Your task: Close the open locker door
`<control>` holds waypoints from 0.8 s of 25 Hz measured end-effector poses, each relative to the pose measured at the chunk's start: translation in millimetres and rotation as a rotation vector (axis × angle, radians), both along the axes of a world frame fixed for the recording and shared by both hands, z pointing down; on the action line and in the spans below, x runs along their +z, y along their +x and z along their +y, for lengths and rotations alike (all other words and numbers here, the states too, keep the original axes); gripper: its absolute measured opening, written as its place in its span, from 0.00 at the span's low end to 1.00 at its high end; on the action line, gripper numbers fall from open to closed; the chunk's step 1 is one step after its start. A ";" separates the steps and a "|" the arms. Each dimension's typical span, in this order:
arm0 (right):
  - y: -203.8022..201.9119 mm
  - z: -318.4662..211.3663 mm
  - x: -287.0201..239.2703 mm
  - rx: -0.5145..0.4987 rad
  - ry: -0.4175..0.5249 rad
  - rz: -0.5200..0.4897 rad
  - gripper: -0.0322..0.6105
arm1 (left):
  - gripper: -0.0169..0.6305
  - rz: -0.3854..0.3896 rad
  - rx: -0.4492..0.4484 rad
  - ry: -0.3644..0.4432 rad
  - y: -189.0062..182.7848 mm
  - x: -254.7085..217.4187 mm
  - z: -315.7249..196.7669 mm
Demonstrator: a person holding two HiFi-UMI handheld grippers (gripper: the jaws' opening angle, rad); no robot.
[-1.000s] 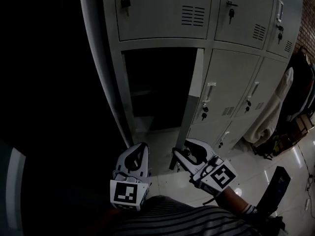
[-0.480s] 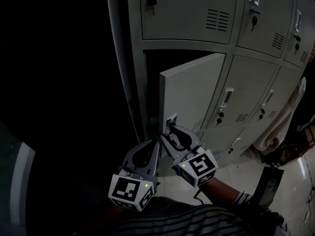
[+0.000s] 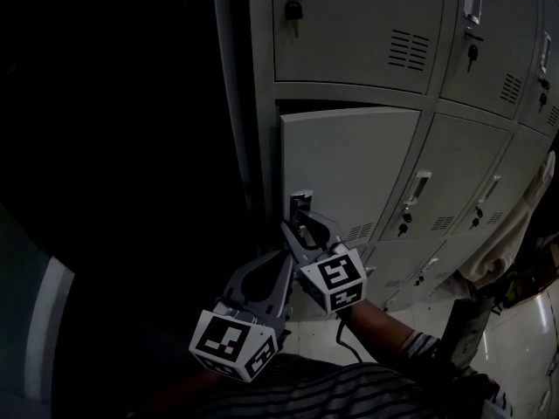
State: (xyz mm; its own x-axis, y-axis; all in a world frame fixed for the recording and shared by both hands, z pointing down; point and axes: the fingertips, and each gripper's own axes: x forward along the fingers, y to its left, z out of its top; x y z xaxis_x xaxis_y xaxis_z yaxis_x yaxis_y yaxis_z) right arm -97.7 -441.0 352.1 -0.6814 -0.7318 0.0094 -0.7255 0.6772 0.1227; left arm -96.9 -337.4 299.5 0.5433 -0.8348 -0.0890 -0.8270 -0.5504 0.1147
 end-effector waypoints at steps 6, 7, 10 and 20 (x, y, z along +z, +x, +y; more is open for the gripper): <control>-7.2 -33.7 1.7 0.060 0.014 0.035 0.20 | 0.03 0.001 0.033 0.012 -2.9 -6.9 -2.8; -5.9 -39.5 2.5 0.080 0.010 0.036 0.17 | 0.03 -0.001 0.037 0.012 -3.7 -6.6 -3.5; -0.7 -53.4 6.4 0.122 -0.013 0.033 0.15 | 0.03 -0.004 0.046 0.008 -6.7 -5.1 -5.3; -0.6 -56.3 8.4 0.149 0.001 0.051 0.13 | 0.03 0.002 0.048 0.004 -12.1 -3.3 -3.5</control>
State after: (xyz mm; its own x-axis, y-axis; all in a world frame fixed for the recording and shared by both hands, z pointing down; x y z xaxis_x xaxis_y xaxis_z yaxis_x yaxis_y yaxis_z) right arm -98.3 -497.3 360.5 -0.5639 -0.8248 0.0406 -0.8108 0.5623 0.1624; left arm -109.0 -340.9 296.2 0.5822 -0.8077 -0.0928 -0.7997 -0.5895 0.1140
